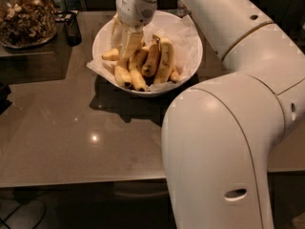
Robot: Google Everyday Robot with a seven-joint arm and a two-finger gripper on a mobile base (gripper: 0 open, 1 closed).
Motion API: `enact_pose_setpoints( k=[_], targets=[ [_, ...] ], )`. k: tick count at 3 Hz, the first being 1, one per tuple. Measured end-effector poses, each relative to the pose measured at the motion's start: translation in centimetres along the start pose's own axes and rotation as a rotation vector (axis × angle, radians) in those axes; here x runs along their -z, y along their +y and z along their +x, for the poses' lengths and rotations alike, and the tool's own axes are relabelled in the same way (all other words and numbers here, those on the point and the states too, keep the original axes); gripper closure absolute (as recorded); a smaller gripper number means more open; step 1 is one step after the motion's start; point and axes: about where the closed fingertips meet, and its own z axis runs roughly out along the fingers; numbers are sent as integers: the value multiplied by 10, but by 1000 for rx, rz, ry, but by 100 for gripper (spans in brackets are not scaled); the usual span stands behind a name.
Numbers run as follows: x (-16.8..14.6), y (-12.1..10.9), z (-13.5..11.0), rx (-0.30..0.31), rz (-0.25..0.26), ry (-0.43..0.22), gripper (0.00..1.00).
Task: Pick banana from white bowl
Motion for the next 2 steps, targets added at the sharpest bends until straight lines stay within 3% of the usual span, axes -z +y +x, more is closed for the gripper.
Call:
enact_pose_setpoints(
  k=[1, 2],
  targets=[
    [2, 1, -3, 0, 0, 2, 100],
    [31, 12, 2, -47, 58, 35, 100]
  ],
)
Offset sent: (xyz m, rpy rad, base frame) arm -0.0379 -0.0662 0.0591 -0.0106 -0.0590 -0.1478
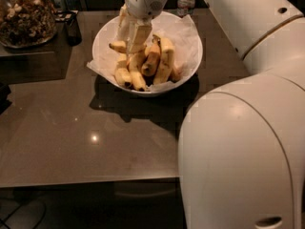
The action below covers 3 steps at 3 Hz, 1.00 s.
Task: Pick banana from white bowl
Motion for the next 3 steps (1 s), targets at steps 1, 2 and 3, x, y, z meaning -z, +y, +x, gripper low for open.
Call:
enact_pose_setpoints(
  k=[1, 2, 3],
  targets=[
    [49, 20, 9, -62, 83, 65, 100],
    [88, 48, 11, -121, 138, 103, 100],
    [118, 83, 10, -198, 176, 89, 100]
  ],
)
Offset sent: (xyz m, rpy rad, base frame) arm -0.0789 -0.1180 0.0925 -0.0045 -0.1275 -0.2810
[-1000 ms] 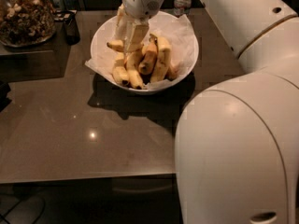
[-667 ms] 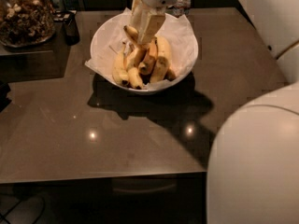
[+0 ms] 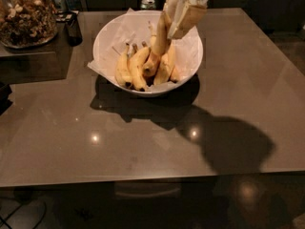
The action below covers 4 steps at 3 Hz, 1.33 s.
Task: Pick banana from white bowl
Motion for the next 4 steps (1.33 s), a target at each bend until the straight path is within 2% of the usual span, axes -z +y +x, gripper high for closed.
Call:
enact_pose_setpoints(
  k=[2, 3, 4],
  targets=[
    [53, 70, -1, -163, 28, -104, 100],
    [71, 102, -6, -243, 15, -163, 100],
    [86, 125, -15, -286, 12, -211, 100]
  ],
)
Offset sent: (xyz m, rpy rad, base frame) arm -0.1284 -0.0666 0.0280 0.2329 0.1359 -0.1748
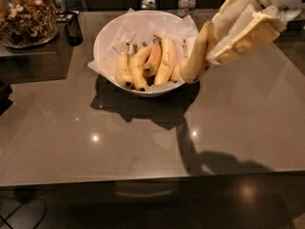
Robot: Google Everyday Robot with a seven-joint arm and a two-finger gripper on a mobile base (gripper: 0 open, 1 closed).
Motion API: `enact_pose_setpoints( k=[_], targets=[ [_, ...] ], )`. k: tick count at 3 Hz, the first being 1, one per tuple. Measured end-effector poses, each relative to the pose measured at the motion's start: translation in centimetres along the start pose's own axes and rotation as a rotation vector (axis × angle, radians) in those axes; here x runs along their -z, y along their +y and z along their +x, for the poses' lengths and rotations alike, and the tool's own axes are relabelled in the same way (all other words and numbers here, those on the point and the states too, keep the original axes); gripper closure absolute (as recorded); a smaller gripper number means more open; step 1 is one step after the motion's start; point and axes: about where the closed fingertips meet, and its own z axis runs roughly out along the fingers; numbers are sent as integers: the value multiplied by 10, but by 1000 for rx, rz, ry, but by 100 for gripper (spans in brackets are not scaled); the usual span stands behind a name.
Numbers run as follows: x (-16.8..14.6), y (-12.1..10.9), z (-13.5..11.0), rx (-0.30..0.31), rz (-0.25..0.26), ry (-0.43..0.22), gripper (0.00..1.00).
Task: Pick banana from white bowl
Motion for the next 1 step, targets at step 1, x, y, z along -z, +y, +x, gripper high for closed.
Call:
enact_pose_setpoints(
  k=[1],
  targets=[
    [0, 0, -1, -1, 2, -6, 100]
  ],
)
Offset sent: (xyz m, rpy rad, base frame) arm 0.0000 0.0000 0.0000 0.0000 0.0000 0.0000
